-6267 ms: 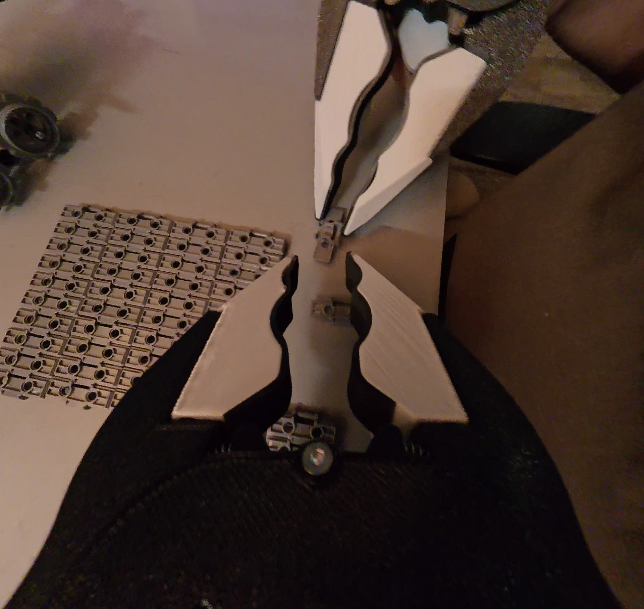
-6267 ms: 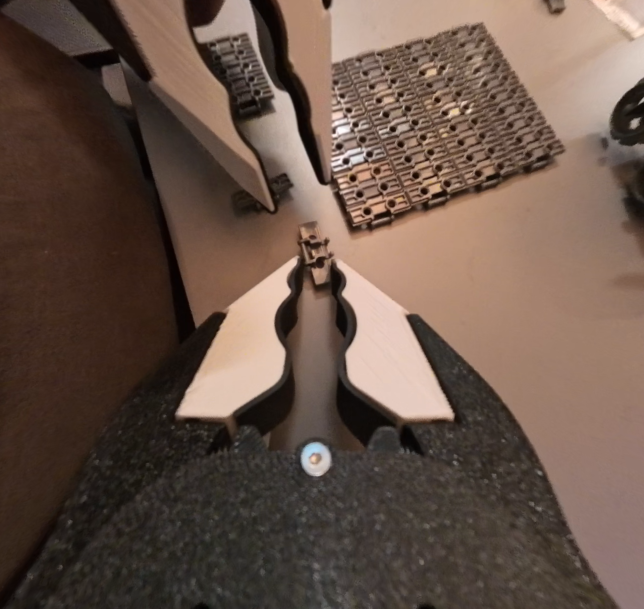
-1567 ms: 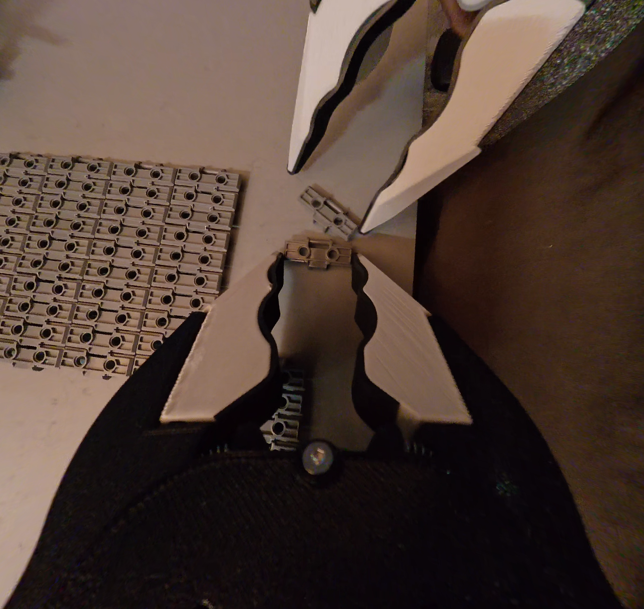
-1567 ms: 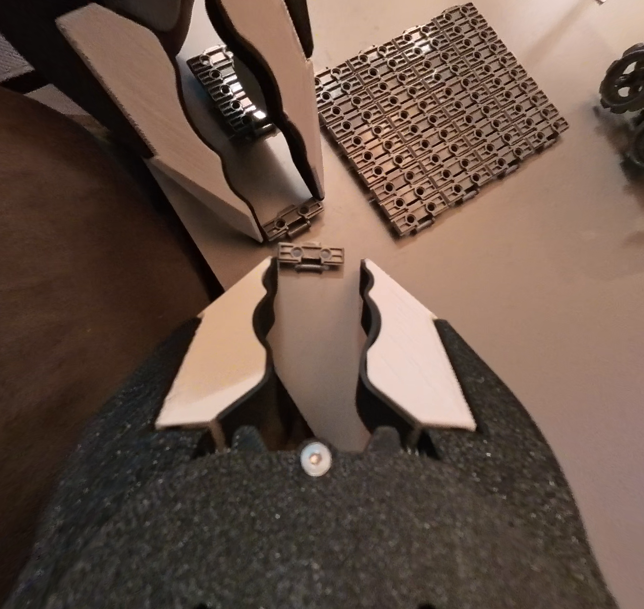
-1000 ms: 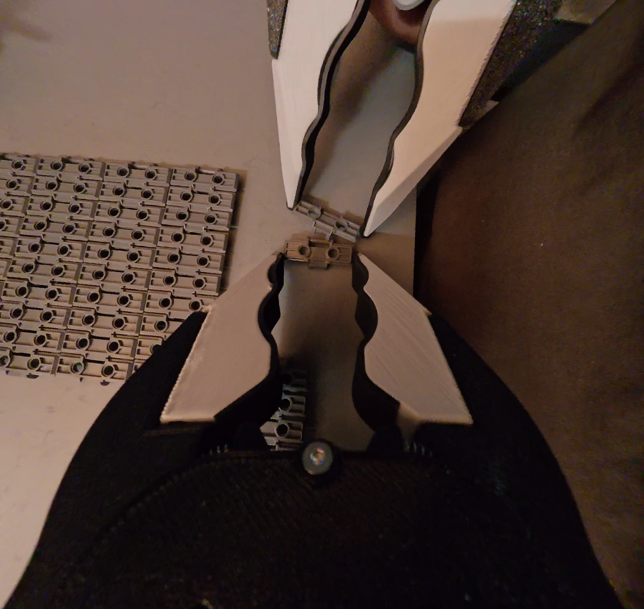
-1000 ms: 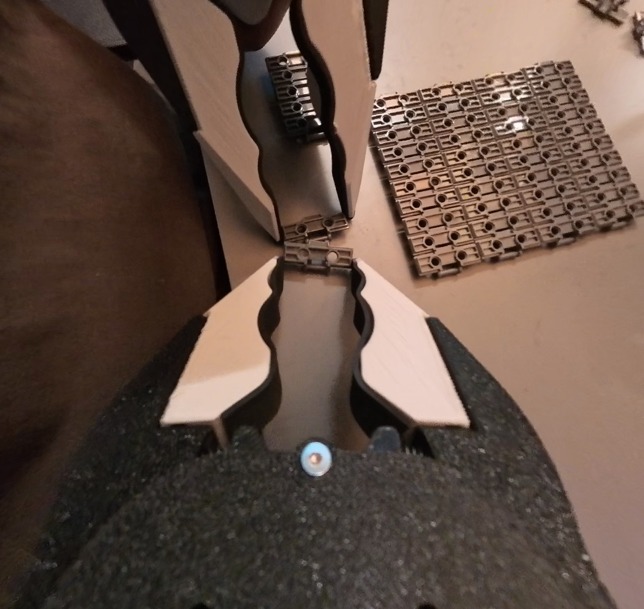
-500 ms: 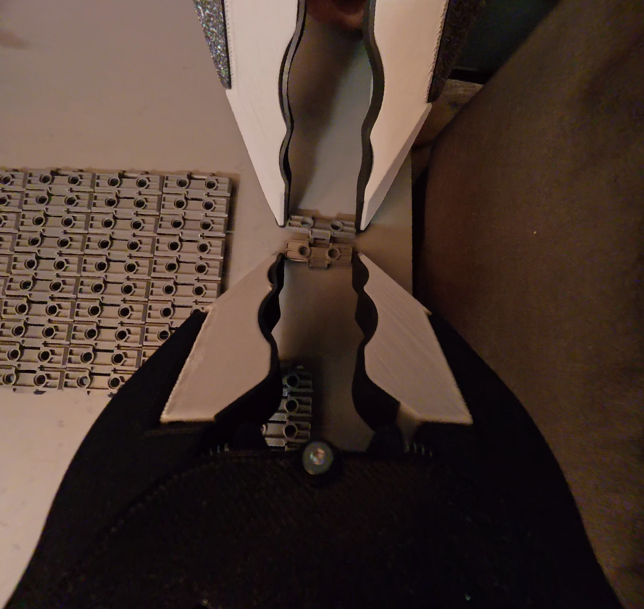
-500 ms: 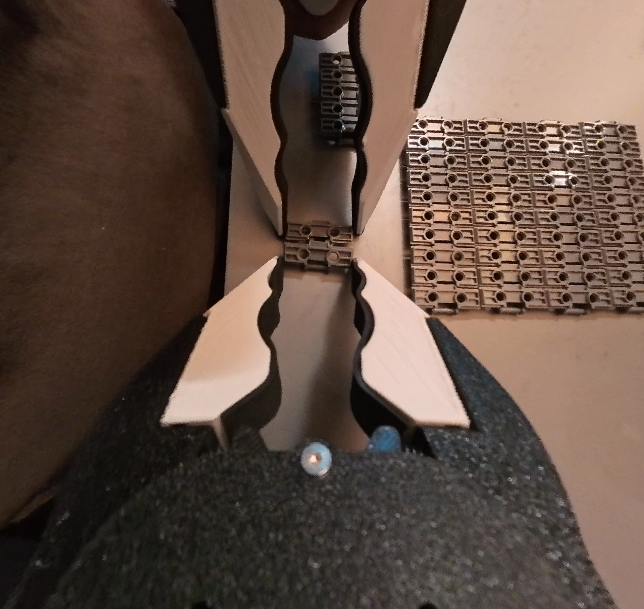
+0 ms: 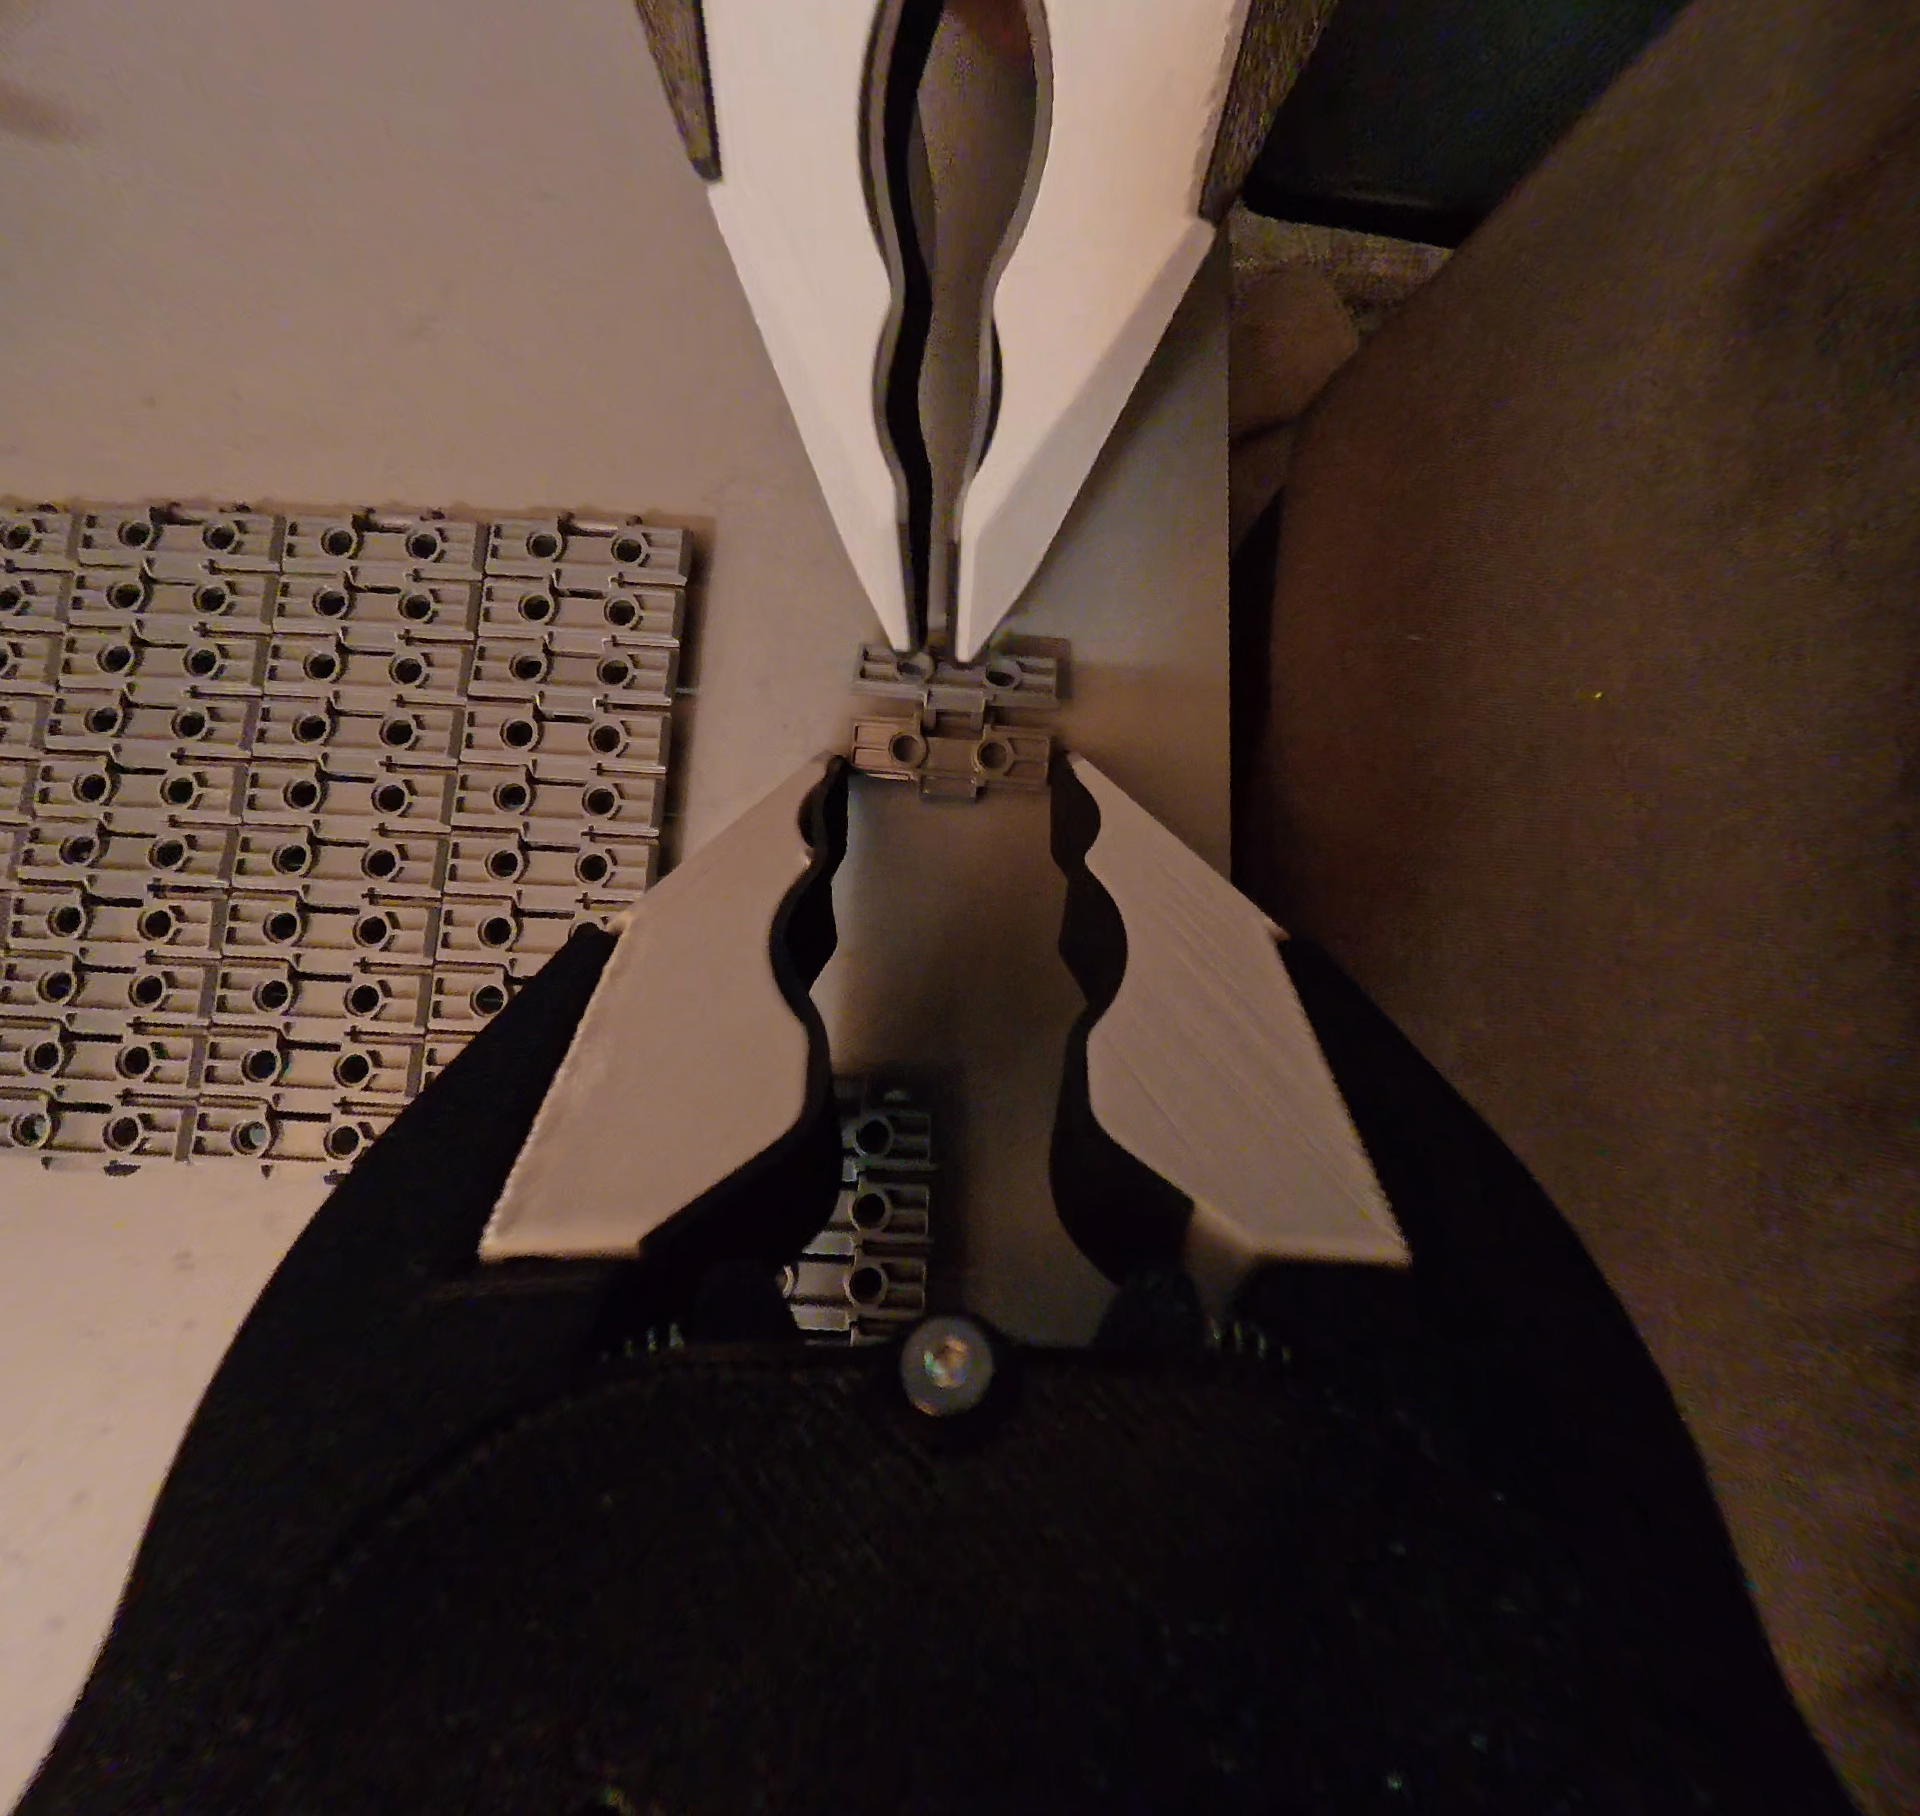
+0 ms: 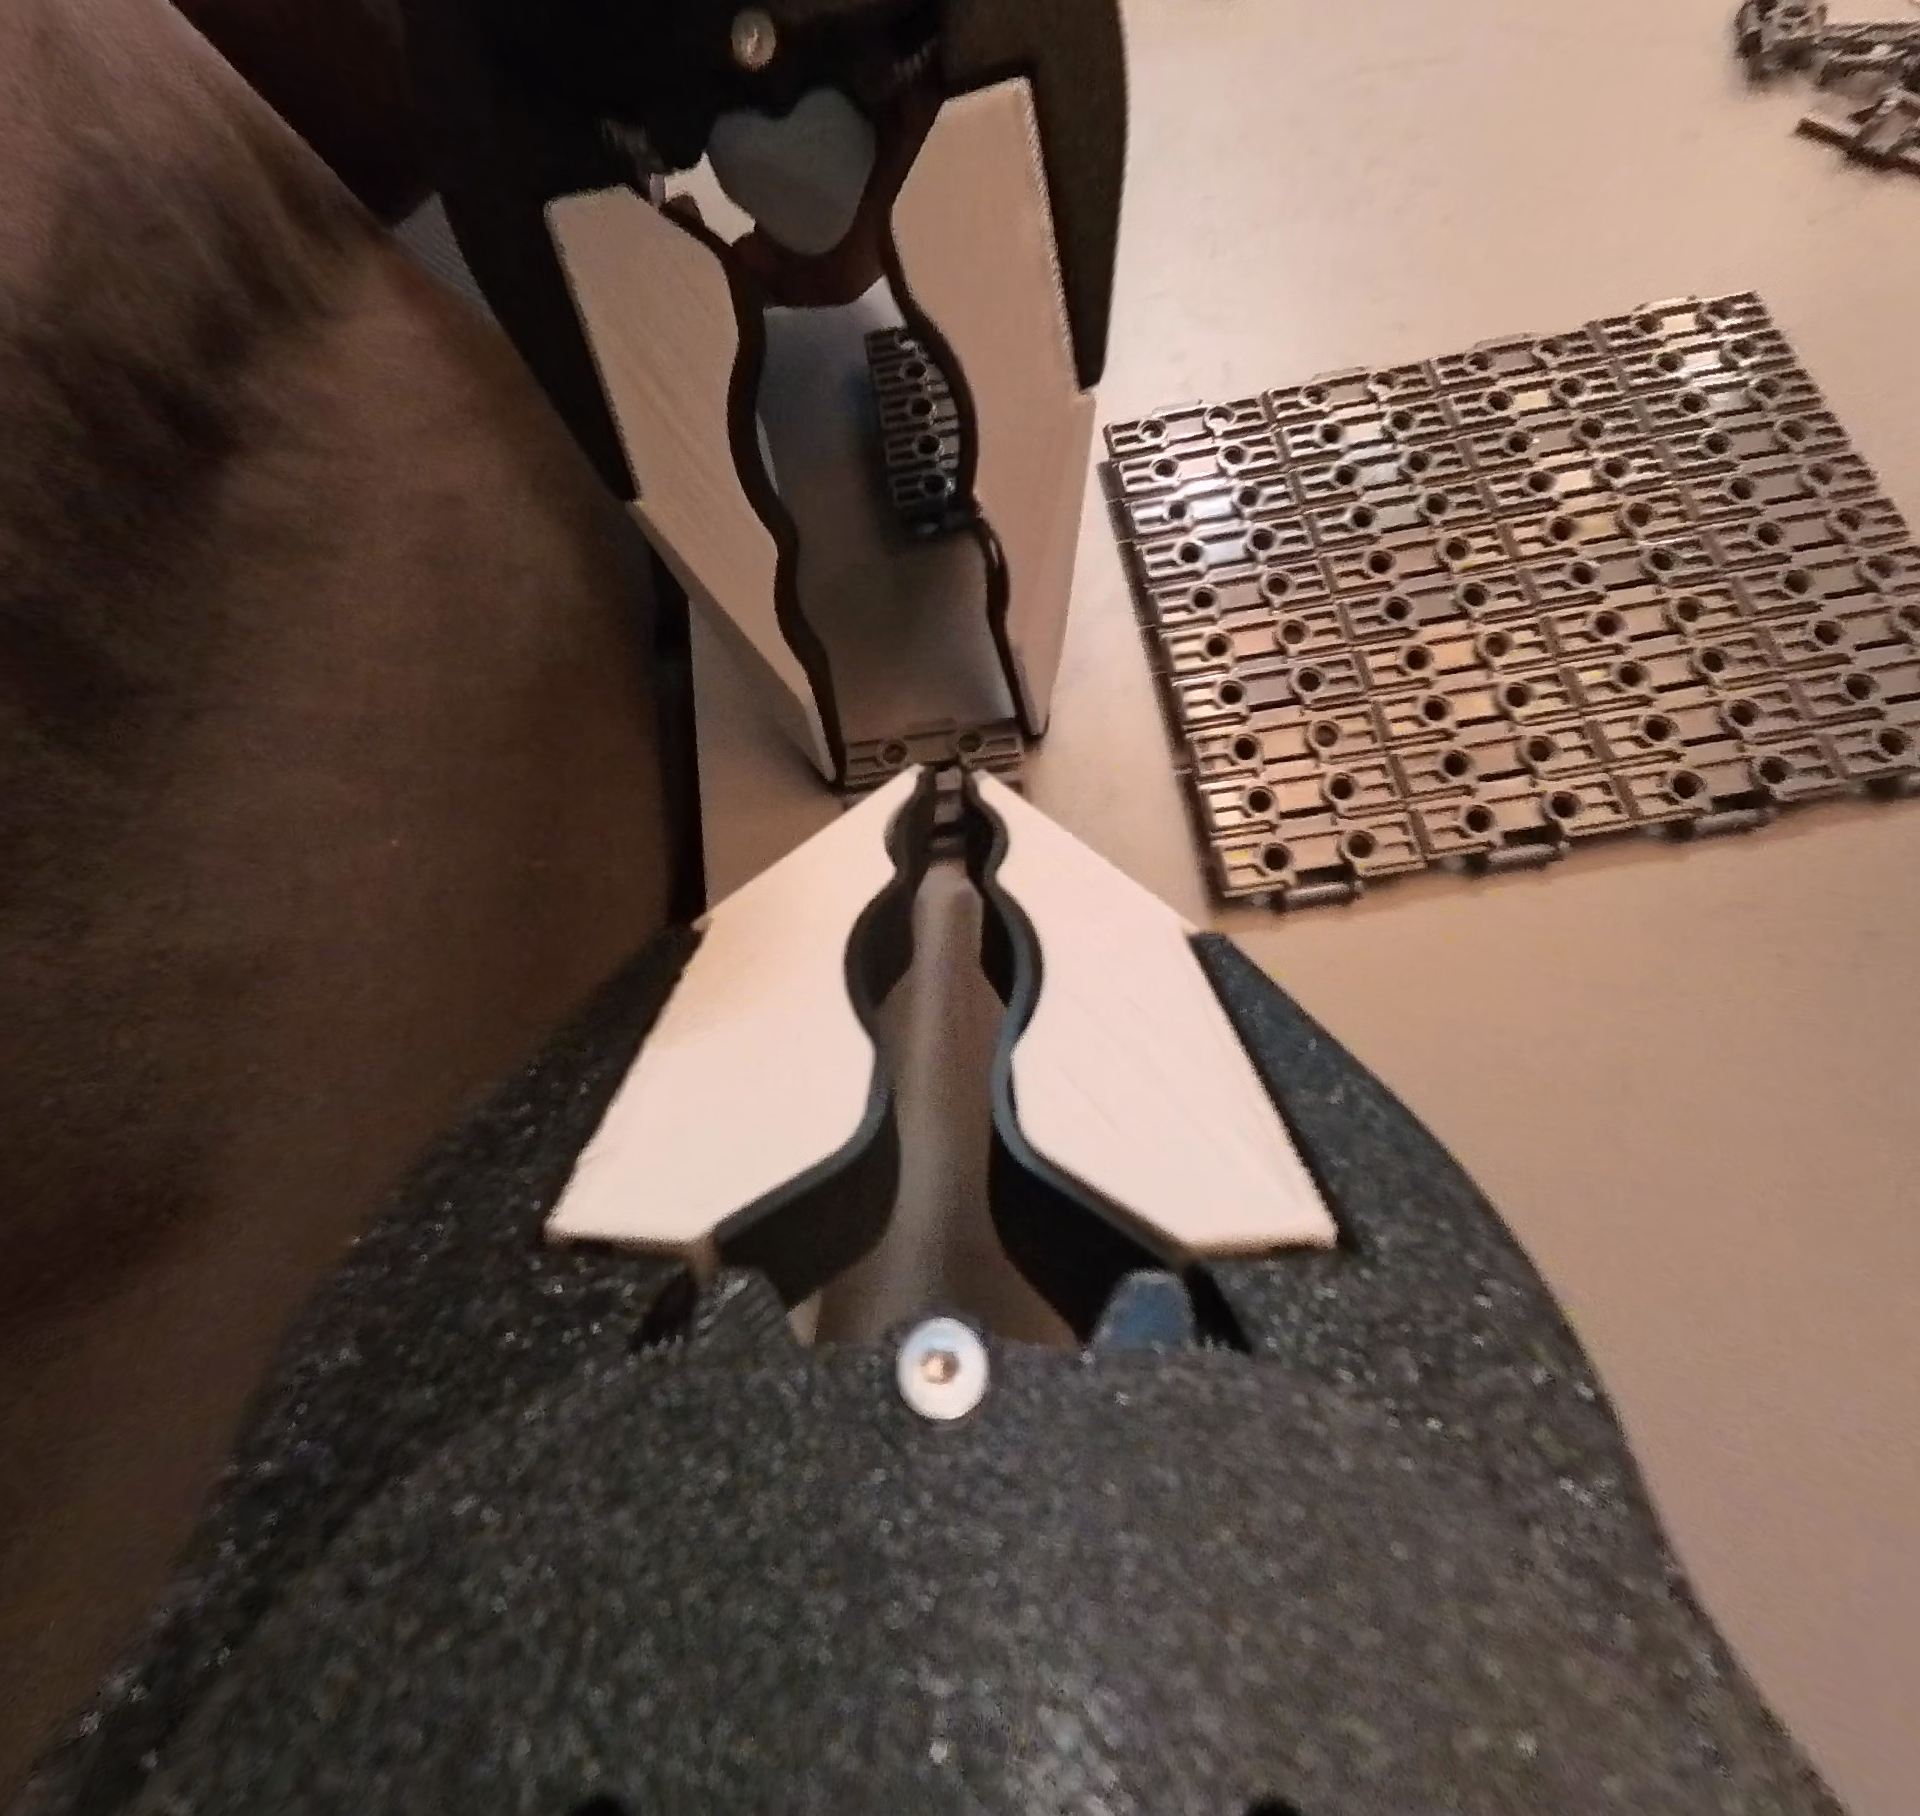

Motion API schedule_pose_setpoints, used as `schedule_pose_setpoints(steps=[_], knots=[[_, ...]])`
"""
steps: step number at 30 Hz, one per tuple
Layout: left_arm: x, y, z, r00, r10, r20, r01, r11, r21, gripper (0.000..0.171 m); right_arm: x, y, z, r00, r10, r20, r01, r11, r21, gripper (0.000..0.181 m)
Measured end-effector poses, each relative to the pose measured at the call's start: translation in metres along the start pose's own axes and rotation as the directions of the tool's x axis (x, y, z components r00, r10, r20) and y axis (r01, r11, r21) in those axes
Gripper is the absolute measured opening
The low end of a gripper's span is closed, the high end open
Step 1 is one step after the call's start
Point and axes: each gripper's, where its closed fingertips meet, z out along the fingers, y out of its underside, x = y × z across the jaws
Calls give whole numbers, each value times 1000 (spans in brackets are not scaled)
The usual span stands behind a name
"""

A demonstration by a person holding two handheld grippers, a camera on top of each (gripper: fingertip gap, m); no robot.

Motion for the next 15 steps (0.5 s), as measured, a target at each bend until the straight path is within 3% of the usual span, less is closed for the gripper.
schedule_pose_setpoints(steps=[15], knots=[[0, -1, 0, 1000, 13, 4, -13, 1000, -4, 37, -3, 9, 8, 999, -43, 1, 43, 975, -219, 0]])
